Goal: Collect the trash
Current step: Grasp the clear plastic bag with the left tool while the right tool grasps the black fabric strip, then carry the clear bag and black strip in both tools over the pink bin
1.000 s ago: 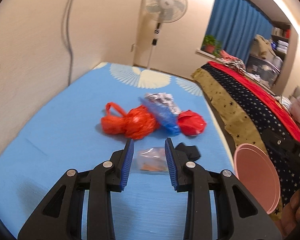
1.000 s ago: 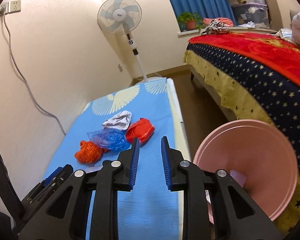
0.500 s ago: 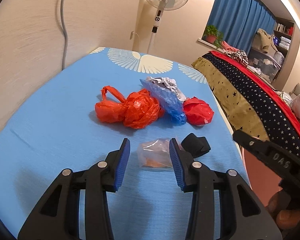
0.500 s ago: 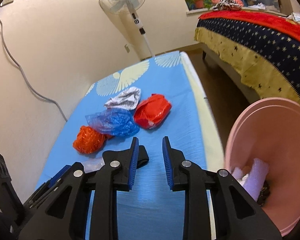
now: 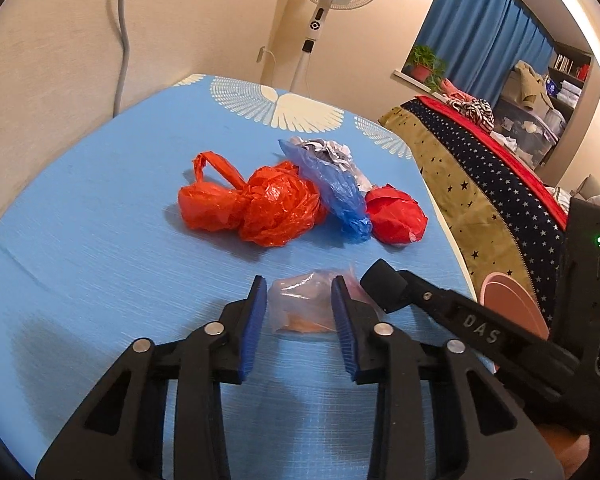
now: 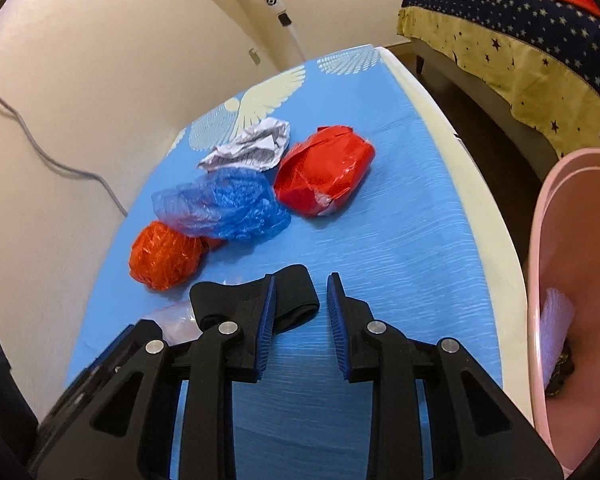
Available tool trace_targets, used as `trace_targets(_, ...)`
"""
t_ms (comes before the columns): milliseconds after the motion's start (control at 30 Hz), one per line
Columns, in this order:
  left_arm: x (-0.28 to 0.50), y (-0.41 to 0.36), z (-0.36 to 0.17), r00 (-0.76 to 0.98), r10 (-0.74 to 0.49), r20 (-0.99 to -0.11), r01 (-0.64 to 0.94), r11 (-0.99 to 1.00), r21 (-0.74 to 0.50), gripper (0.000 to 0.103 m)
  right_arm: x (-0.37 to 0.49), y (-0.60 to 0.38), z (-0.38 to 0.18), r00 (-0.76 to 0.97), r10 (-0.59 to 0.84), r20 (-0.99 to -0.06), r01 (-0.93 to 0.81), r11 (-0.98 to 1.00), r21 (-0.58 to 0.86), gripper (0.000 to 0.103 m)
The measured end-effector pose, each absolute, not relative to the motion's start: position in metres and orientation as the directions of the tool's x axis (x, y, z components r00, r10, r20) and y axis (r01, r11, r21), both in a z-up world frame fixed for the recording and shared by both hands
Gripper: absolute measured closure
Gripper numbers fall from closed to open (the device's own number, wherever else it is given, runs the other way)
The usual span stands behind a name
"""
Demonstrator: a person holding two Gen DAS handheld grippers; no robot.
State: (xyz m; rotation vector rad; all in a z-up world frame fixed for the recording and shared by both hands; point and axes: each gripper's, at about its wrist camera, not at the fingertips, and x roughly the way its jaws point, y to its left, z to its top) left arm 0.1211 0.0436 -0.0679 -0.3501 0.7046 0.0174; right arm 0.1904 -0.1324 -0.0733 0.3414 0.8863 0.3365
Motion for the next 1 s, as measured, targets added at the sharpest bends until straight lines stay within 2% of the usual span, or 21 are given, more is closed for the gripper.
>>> trace_targets(67,0.122,0.043,-0.069,0.762,-0.109,-0.639,-0.126,0.942,-0.311,0.074,0.189,-0.130,-0.071,0.592,0.416,-0.691,-0.157,0.899,0.408,0.090)
trace_targets(200,0.122,0.040,-0.067,0.758,-0.114,-0.643,-0.117,0.945,-0.305,0.082,0.184,-0.133,-0.063,0.613,0.396,-0.684,-0.159,0.910,0.384,0.095)
trace_targets(400,0.117,0.040,-0.060,0.768,-0.102,-0.632,-0.118,0.948,-0.296,0.086,0.169,-0.147,-0.040,0.659,0.371,-0.655,-0.158,0.919,0.361,0.096)
trace_targets(1000,0.075,0.026,-0.023,0.819,-0.079,-0.569,-0.077,0.966,-0.246,0.086,0.099,-0.174,0.021,0.759,0.266,-0.594,-0.168,0.962,0.217,0.096)
